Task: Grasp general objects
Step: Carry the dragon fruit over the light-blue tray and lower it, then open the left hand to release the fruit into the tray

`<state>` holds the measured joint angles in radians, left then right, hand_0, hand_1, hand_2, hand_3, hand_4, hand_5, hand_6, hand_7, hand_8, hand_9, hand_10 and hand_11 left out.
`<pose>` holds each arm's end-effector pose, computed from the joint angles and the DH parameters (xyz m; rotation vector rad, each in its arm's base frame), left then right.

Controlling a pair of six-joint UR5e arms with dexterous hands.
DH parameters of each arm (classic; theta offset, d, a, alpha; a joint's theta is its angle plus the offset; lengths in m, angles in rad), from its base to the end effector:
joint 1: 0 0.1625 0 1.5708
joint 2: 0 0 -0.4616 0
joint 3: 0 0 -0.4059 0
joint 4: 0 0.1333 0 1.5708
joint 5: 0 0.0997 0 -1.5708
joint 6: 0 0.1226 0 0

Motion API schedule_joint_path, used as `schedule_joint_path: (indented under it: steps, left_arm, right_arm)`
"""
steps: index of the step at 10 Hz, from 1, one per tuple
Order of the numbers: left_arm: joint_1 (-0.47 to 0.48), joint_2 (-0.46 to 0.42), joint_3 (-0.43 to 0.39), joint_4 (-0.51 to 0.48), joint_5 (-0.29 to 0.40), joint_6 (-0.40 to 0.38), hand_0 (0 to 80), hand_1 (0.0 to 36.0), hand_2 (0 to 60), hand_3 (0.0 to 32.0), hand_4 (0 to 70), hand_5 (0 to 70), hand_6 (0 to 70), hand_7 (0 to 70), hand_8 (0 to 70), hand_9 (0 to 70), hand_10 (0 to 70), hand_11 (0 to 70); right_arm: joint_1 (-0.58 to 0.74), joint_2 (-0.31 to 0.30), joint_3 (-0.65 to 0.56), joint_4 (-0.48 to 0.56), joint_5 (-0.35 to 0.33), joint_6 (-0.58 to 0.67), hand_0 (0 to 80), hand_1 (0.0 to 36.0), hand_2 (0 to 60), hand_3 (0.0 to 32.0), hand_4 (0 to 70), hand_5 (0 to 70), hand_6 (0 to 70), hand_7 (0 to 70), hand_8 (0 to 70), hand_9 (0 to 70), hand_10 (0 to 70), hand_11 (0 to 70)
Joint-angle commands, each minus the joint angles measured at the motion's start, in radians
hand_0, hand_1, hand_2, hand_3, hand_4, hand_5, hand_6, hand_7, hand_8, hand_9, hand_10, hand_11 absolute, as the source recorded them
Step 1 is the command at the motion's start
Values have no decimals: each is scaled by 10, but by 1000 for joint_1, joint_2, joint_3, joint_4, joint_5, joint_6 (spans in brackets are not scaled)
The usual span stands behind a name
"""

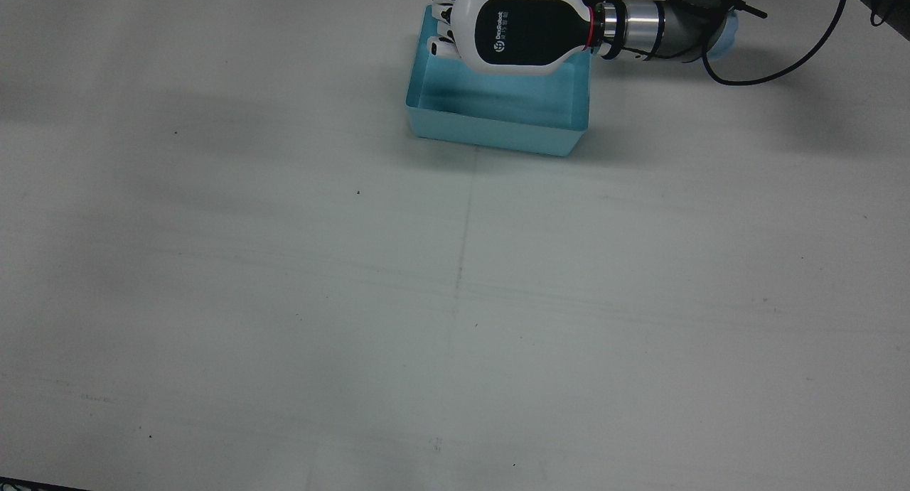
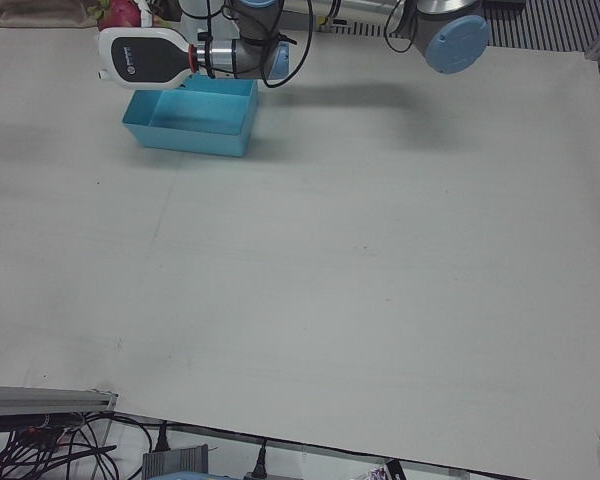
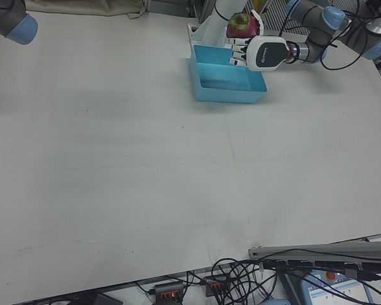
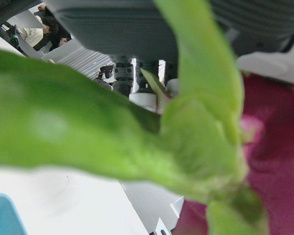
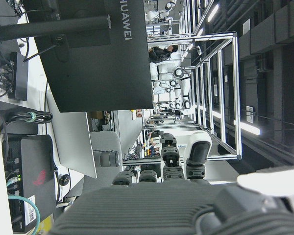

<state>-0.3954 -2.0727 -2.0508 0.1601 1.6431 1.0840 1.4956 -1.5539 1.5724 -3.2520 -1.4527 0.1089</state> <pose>0.5093 -0.3474 0.2080 -0.1446 2.4110 -0.3263 0.1078 -0.5353 0.7270 0.0560 2.0494 -2.2408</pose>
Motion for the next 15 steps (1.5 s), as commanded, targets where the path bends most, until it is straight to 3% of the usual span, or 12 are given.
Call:
schedule_joint_path:
  steps: [1, 2, 3, 4, 5, 6, 8, 10, 11, 13, 14, 15]
  left_arm:
    - [9, 0, 35, -2, -6, 2, 376, 0, 462, 0, 700, 415, 700, 700, 700, 700, 700, 700]
    - [3, -3, 35, -2, 0, -2, 354, 0, 433, 0, 700, 389, 700, 700, 700, 700, 700, 700]
    - [-3, -1, 31, -2, 3, -3, 379, 0, 196, 0, 700, 246, 700, 637, 589, 593, 700, 700]
    - [-3, 3, 29, -2, 3, -3, 414, 0, 0, 0, 589, 27, 268, 319, 243, 155, 400, 557]
    - [-3, 5, 32, -2, 3, -3, 419, 5, 0, 0, 265, 0, 32, 137, 69, 13, 169, 243]
    - [-5, 5, 29, -2, 3, -1, 435, 26, 0, 0, 43, 0, 0, 72, 28, 1, 111, 165]
    - [-7, 5, 23, -7, 3, -3, 457, 53, 0, 28, 0, 0, 0, 1, 2, 0, 50, 83]
    - [-8, 5, 23, -5, 3, -3, 459, 62, 0, 250, 0, 0, 0, 0, 0, 0, 18, 36]
    - [-11, 6, 26, 2, 6, -6, 462, 73, 0, 320, 0, 0, 0, 0, 0, 0, 11, 28]
    - [-96, 3, 41, 9, 1, -134, 462, 75, 0, 278, 0, 0, 0, 0, 0, 0, 11, 28]
    - [-194, 8, 60, 4, 3, -175, 461, 80, 0, 100, 0, 0, 0, 0, 1, 0, 16, 34]
    - [-277, 9, 93, -26, 3, -232, 478, 116, 0, 0, 12, 0, 0, 3, 5, 0, 31, 56]
  right_arm:
    - [0, 0, 0, 0, 0, 0, 0, 0, 0, 0, 0, 0, 0, 0, 0, 0, 0, 0]
    - [0, 0, 0, 0, 0, 0, 0, 0, 0, 0, 0, 0, 0, 0, 0, 0, 0, 0]
    - [0, 0, 0, 0, 0, 0, 0, 0, 0, 0, 0, 0, 0, 0, 0, 0, 0, 0]
    - [0, 0, 0, 0, 0, 0, 0, 0, 0, 0, 0, 0, 0, 0, 0, 0, 0, 0]
    - [0, 0, 0, 0, 0, 0, 0, 0, 0, 0, 0, 0, 0, 0, 0, 0, 0, 0]
    - [0, 0, 0, 0, 0, 0, 0, 0, 0, 0, 0, 0, 0, 0, 0, 0, 0, 0]
    - [0, 0, 0, 0, 0, 0, 0, 0, 0, 0, 0, 0, 0, 0, 0, 0, 0, 0]
    - [0, 0, 0, 0, 0, 0, 0, 0, 0, 0, 0, 0, 0, 0, 0, 0, 0, 0]
    - [0, 0, 0, 0, 0, 0, 0, 0, 0, 0, 0, 0, 0, 0, 0, 0, 0, 0]
    - [0, 0, 0, 0, 0, 0, 0, 0, 0, 0, 0, 0, 0, 0, 0, 0, 0, 0]
    - [0, 0, 0, 0, 0, 0, 0, 0, 0, 0, 0, 0, 0, 0, 0, 0, 0, 0]
    - [0, 0, 0, 0, 0, 0, 0, 0, 0, 0, 0, 0, 0, 0, 0, 0, 0, 0]
